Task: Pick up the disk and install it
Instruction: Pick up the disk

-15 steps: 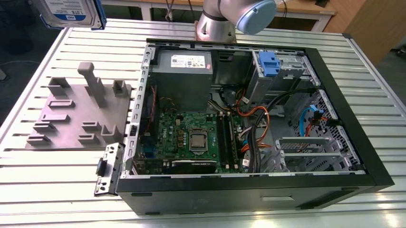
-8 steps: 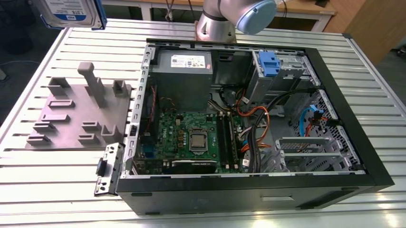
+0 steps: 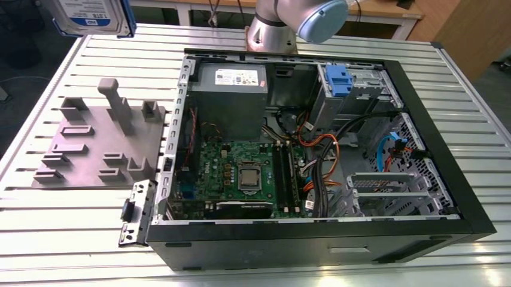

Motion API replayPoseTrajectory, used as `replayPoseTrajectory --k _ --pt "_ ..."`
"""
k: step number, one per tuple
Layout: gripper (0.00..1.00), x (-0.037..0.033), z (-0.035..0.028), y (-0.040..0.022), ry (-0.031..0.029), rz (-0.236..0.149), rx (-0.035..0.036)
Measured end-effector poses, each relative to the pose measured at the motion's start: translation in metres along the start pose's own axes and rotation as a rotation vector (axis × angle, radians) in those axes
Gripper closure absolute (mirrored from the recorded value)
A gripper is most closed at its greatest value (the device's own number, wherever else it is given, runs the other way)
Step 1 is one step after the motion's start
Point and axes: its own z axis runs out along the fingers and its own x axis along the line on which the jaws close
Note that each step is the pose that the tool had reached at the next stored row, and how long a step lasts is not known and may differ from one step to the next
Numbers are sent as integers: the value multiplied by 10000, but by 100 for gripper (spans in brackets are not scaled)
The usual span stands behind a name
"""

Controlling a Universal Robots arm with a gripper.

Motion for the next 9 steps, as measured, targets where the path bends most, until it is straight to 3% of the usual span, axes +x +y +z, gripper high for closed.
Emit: replayPoseTrajectory --k 9 --pt "63 1 -1 -24 0 0 0"
